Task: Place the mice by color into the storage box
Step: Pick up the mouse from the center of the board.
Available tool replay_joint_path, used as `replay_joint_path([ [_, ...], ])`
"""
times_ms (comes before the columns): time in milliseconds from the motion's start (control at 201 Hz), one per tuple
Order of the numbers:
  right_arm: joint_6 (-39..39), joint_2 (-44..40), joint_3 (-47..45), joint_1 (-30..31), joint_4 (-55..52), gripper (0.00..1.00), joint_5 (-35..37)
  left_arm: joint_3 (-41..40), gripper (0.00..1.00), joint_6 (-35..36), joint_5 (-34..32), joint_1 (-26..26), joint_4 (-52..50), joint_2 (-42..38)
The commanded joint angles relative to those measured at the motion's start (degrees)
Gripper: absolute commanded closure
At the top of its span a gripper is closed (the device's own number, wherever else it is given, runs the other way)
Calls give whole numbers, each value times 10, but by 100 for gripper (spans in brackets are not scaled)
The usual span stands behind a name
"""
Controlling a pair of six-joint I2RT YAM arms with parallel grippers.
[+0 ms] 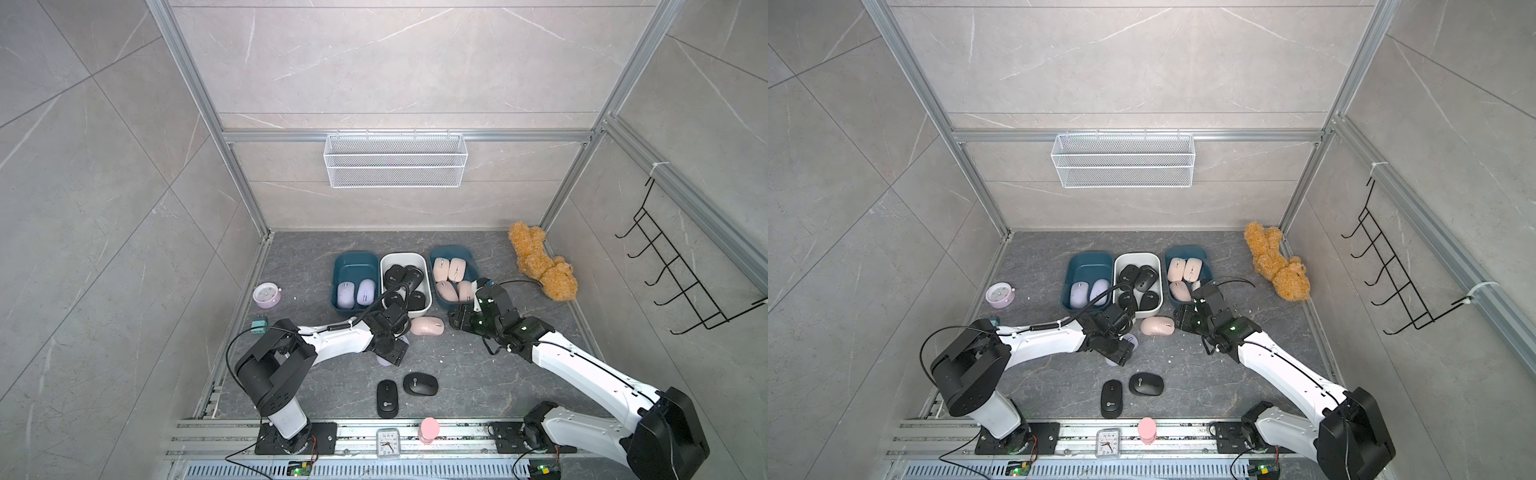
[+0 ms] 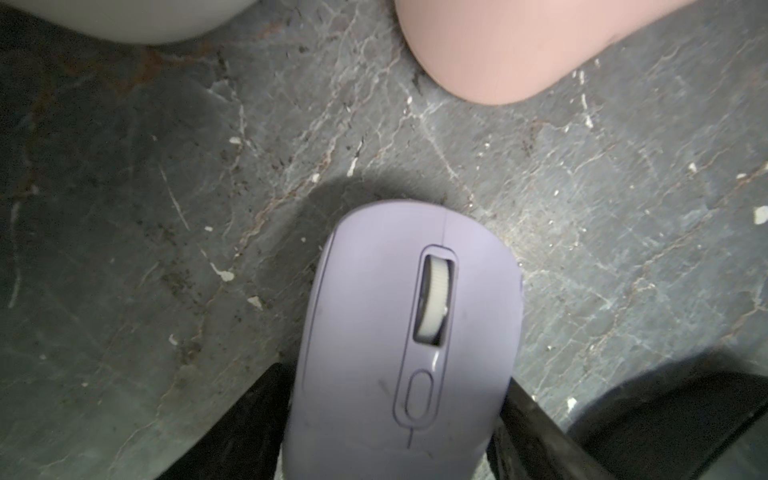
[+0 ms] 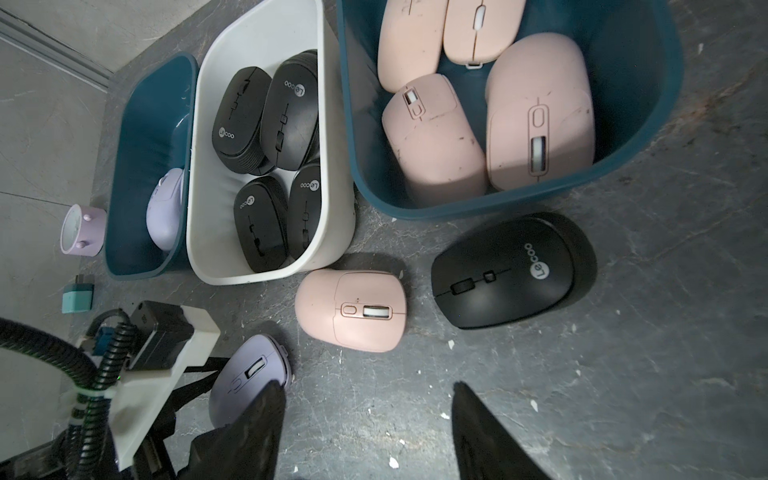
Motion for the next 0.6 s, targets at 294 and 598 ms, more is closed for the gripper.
replay_joint_path([
  [294,10,3,9,-2,12,35,-6,20,29,-32,-64,-30,-59,39],
  [598,14,-3,7,-2,14,35,-10,28,37,-57,-88,-46,-69,41],
])
